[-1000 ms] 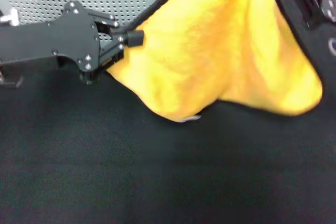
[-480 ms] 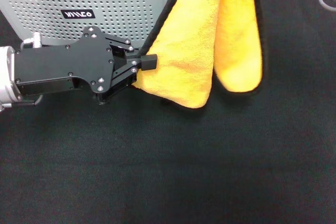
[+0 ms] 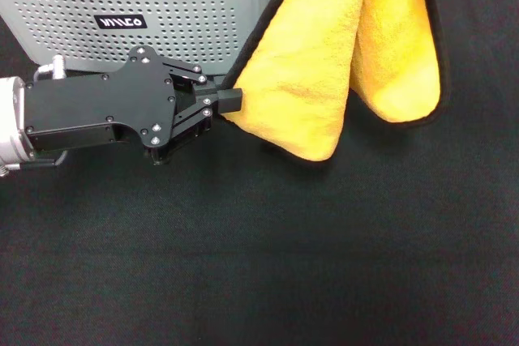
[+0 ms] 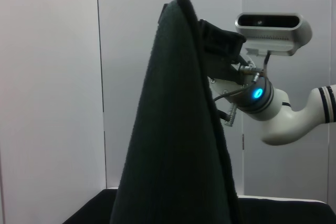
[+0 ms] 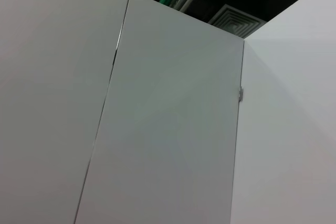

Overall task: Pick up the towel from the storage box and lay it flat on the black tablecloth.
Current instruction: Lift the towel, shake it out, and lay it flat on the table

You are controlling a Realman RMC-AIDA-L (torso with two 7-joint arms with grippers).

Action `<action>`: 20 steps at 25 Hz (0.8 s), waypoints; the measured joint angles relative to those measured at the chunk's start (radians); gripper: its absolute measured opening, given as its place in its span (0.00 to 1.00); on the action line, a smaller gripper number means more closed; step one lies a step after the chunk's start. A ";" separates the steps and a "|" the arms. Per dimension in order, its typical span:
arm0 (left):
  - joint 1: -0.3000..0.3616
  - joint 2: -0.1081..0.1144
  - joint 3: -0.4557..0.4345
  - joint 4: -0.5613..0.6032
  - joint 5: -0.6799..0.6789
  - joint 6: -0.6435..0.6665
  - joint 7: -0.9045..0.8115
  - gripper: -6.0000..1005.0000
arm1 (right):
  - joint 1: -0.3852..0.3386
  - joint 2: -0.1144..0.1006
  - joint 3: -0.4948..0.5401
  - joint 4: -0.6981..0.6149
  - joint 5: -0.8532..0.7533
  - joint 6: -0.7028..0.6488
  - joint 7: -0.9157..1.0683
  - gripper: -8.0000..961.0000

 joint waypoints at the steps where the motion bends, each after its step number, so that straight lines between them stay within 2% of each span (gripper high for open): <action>1: 0.000 -0.001 -0.001 0.000 0.000 -0.002 0.000 0.09 | 0.001 0.000 0.000 0.000 0.000 0.001 0.000 0.02; 5: -0.007 -0.002 -0.003 -0.019 0.000 -0.005 0.001 0.14 | 0.002 0.000 0.002 -0.008 0.002 0.006 0.001 0.03; 20: -0.040 -0.003 -0.003 -0.107 0.002 -0.008 0.042 0.17 | 0.011 0.000 0.007 -0.012 0.024 0.019 0.018 0.03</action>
